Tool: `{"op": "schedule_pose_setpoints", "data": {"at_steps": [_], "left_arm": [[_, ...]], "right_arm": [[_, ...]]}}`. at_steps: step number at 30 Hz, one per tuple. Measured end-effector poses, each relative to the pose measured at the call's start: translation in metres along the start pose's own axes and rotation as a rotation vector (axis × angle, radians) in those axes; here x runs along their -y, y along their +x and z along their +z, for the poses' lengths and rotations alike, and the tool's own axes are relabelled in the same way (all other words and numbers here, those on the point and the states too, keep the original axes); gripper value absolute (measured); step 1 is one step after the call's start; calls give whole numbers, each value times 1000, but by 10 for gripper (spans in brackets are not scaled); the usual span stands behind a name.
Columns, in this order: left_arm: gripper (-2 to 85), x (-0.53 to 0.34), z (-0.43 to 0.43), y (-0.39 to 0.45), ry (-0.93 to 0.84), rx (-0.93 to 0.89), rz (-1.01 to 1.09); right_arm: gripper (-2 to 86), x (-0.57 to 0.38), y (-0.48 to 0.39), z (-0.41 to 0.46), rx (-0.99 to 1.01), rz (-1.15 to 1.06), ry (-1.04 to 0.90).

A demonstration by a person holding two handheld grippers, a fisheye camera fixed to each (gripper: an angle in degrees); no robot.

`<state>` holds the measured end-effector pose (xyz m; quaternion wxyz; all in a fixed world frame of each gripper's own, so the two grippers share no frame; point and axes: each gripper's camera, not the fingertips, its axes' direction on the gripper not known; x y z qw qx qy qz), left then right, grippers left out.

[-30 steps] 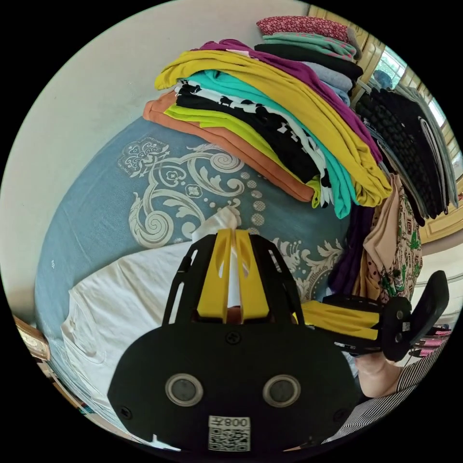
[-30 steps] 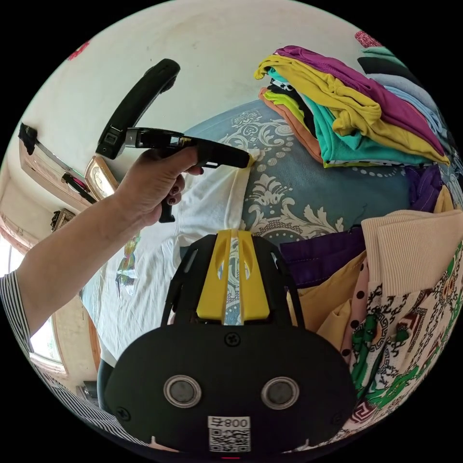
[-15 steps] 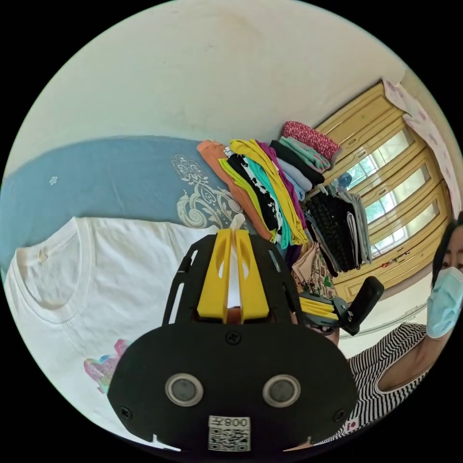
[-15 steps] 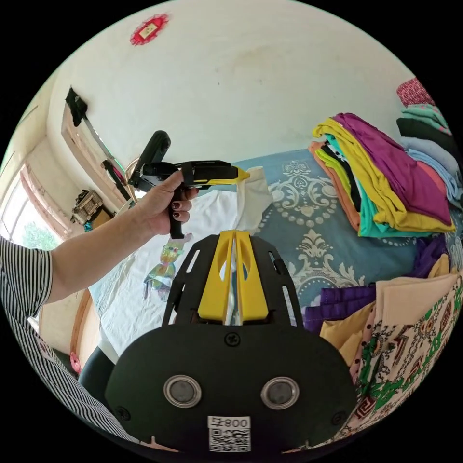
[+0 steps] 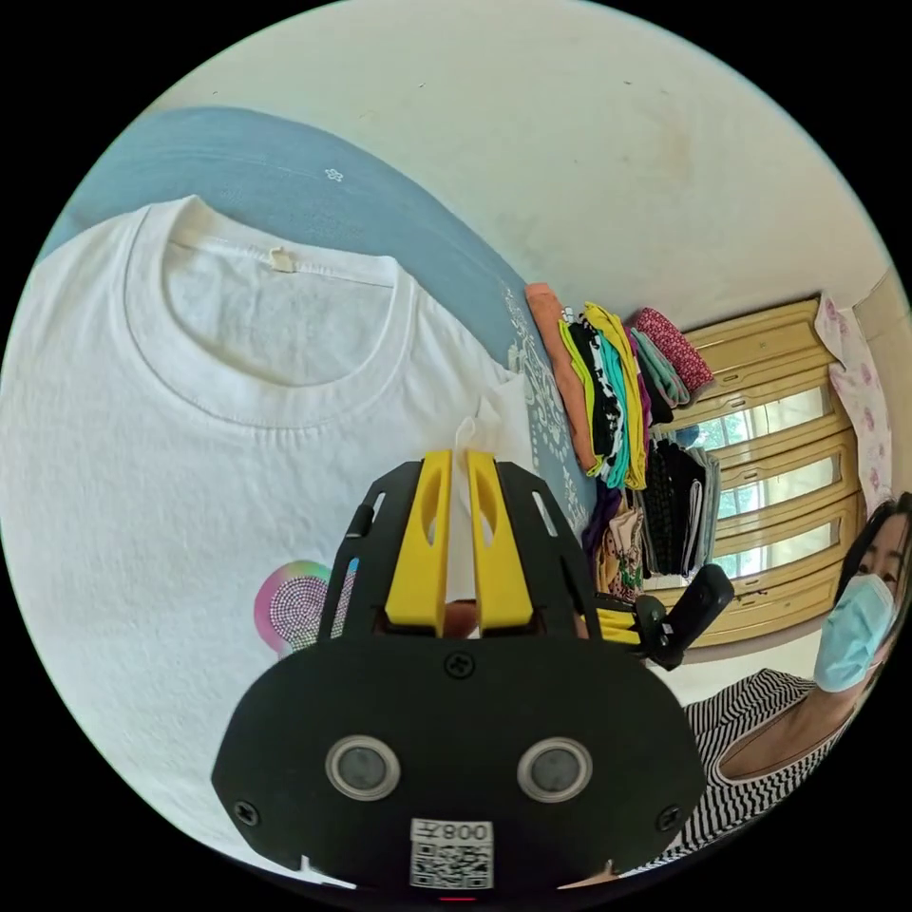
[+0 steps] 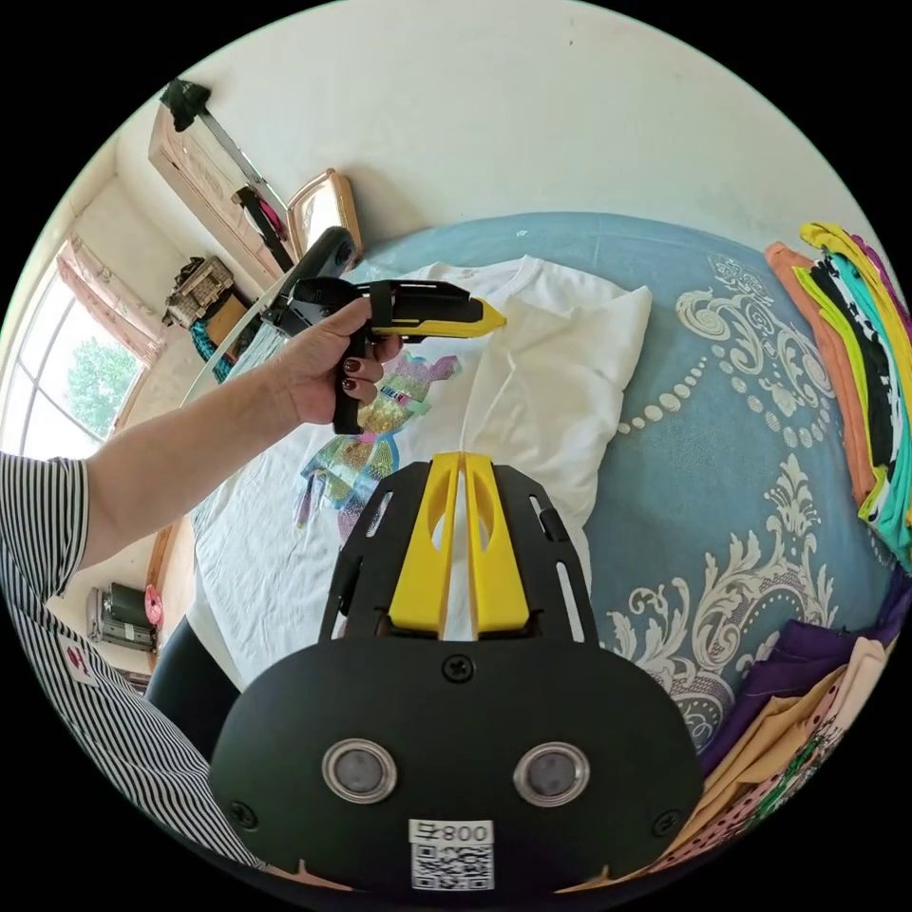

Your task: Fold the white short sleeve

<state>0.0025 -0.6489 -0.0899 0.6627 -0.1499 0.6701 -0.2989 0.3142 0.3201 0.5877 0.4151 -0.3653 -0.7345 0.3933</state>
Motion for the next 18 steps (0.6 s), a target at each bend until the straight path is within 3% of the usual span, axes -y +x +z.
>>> {"op": "schedule_pose_setpoints", "data": {"at_steps": [7,14,18], "left_arm": [[32,4,-22,-2,104,53,47],[8,17,14,26,-68,280,229],[3,21,12,24,-62,258,224]], "right_arm": [[5,-1,8,6,41,-3,-48],[2,-2,11,9,115,-1,-73],[1,5,18,-5,108,1,-1]]}}
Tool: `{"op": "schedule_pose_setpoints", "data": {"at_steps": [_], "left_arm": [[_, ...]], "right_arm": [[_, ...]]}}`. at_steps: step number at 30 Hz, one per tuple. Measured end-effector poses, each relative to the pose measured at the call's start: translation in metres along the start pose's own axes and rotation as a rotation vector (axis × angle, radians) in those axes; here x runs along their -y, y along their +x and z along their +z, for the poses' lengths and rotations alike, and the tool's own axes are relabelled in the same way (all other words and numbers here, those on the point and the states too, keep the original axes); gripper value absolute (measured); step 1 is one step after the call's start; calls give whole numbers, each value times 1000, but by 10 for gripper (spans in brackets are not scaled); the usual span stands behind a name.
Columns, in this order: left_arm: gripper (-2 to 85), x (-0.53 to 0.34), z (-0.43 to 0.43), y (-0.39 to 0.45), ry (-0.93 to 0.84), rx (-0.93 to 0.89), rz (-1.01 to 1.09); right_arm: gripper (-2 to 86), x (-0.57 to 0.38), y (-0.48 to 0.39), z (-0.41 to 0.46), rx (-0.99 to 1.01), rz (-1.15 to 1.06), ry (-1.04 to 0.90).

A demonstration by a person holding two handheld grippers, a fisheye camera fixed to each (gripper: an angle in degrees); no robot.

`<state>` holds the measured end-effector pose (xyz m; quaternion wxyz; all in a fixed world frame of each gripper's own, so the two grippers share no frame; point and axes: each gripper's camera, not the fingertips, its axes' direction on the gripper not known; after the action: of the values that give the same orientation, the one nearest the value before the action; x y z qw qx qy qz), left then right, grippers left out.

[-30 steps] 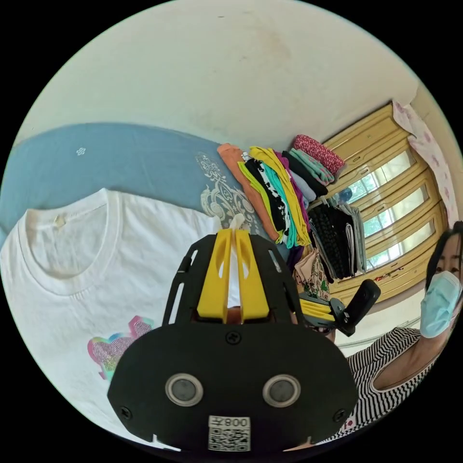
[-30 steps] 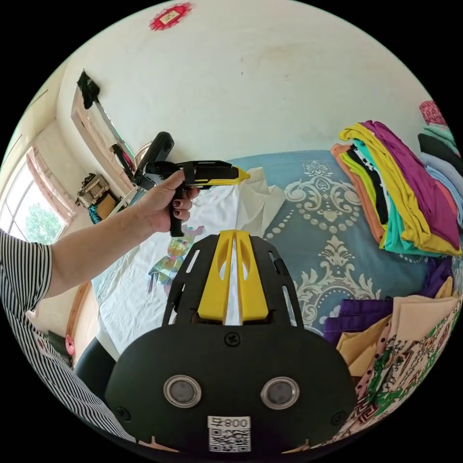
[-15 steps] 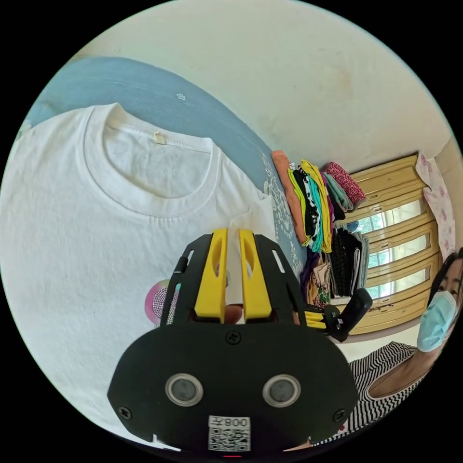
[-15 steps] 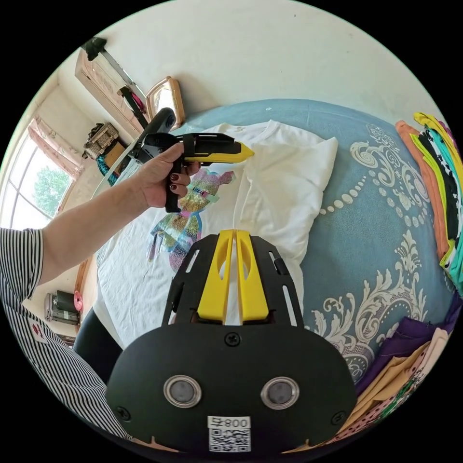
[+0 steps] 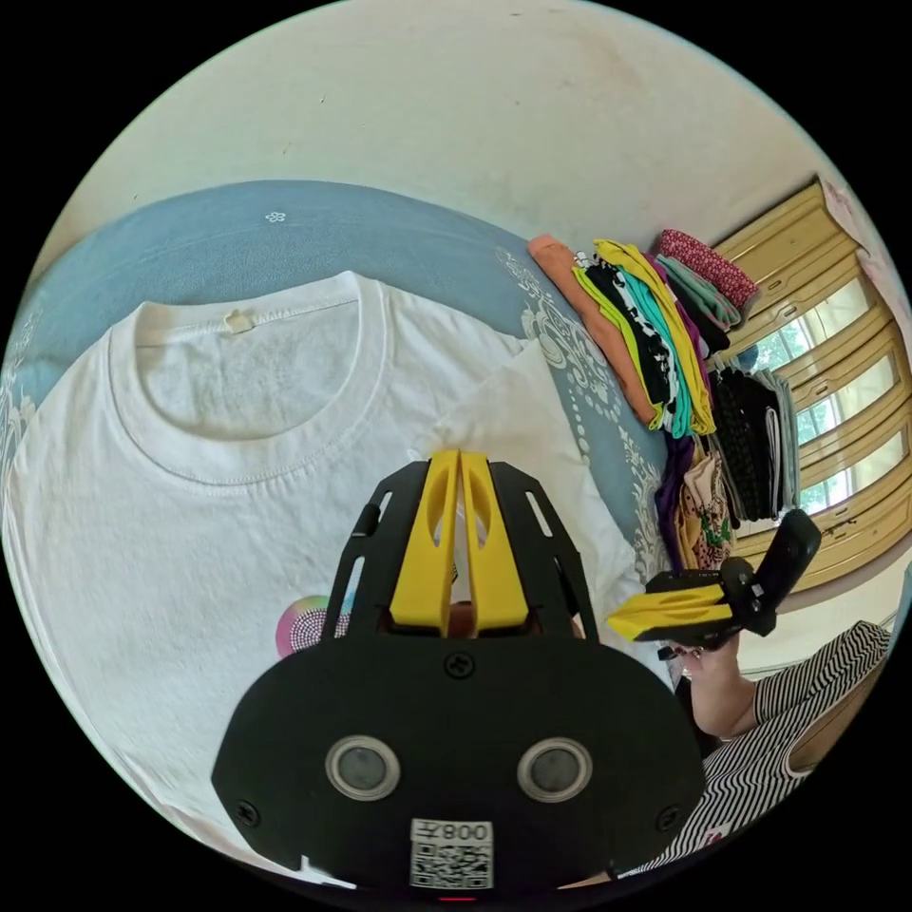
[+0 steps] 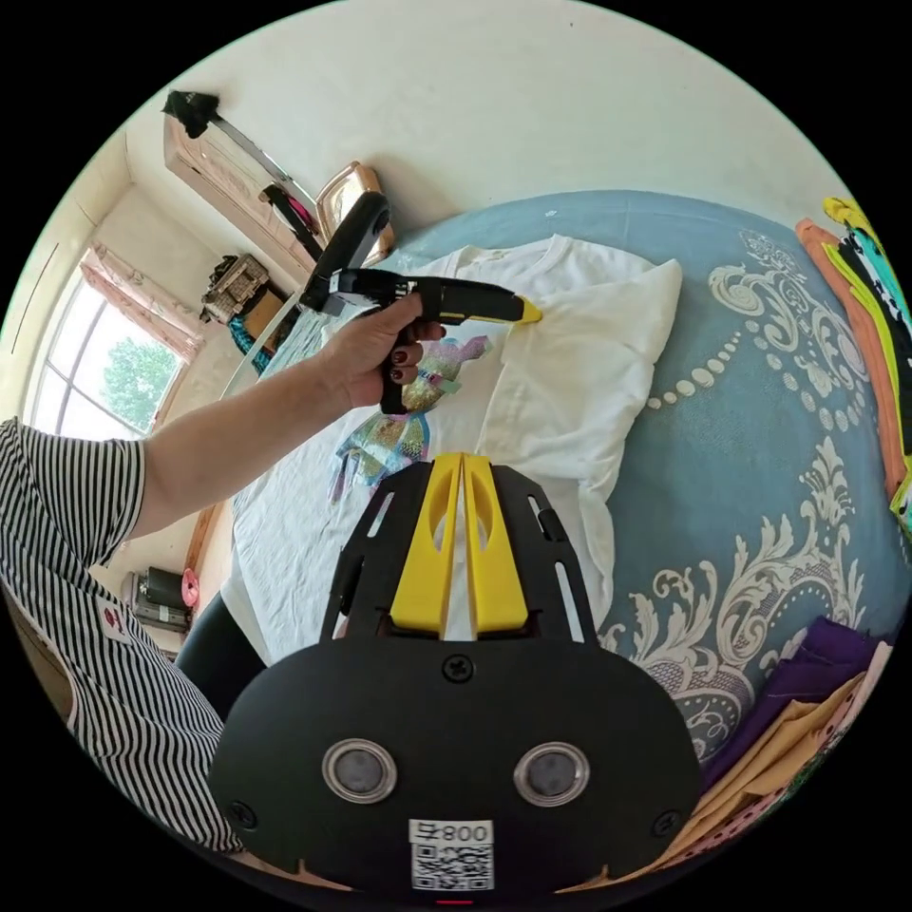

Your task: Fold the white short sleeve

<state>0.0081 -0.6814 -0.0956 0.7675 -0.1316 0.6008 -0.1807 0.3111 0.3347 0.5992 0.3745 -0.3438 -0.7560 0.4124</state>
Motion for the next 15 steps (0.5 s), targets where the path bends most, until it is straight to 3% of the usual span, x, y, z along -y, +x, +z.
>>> {"op": "schedule_pose_setpoints", "data": {"at_steps": [4,9,15], "left_arm": [[2,1,-2,0,5,4,10],[1,1,-7,2,34,30,0],[1,19,-4,53,49,-27,197]], "right_arm": [[2,18,16,9,-107,21,-26],[2,14,18,23,-86,32,-61],[1,19,19,13,-170,36,15]]}}
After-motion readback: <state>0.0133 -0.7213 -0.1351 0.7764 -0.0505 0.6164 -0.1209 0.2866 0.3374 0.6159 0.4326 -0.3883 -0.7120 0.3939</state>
